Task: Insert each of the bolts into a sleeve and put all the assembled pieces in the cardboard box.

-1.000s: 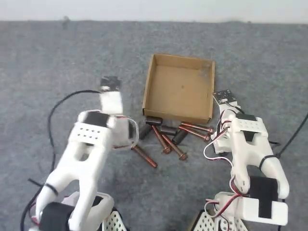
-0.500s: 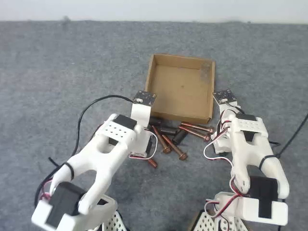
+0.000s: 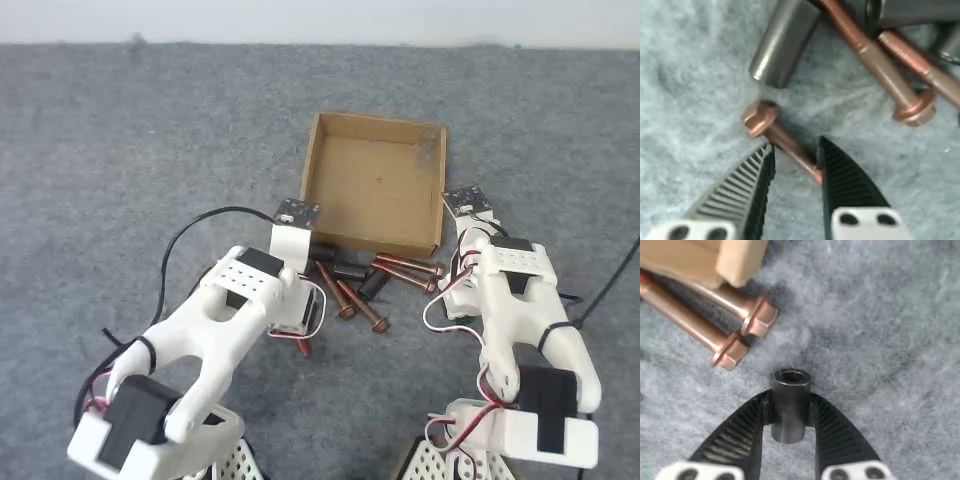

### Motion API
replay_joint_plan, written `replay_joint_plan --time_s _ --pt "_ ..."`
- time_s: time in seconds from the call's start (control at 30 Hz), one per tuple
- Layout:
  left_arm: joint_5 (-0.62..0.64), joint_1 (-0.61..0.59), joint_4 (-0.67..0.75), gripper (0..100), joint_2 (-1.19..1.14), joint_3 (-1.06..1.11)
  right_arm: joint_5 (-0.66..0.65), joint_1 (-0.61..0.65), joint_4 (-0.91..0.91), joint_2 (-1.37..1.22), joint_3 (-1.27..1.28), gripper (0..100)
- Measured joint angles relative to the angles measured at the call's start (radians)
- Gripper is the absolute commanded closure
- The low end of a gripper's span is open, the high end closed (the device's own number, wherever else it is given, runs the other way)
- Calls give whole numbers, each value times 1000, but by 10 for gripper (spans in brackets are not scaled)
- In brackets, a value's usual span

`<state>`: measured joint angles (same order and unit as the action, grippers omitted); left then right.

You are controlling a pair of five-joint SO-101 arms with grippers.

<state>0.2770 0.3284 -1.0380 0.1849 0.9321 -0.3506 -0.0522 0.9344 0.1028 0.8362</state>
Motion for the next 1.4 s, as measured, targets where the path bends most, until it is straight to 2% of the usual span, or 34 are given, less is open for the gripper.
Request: replay_joint_plan --time_s 0.17,0.3,0.43,0.53,0.67,0.83,0.97,1.4 --pt "-14 -15 0 901 -2 5 0 0 0 0 0 991" --pt "-20 -29 6 990 -2 6 0 0 0 0 0 991" --pt "-26 -38 6 989 -2 6 0 0 0 0 0 991" --pt "-75 -43 6 988 -2 6 0 0 0 0 0 991" --pt "-91 -98 48 987 -2 6 0 0 0 0 0 991" --pt "-2 -218 77 928 -2 5 0 0 0 0 0 991" --pt "15 -227 95 857 -2 5 0 0 0 0 0 991" --pt "98 -227 140 919 -17 2 0 0 0 0 0 991"
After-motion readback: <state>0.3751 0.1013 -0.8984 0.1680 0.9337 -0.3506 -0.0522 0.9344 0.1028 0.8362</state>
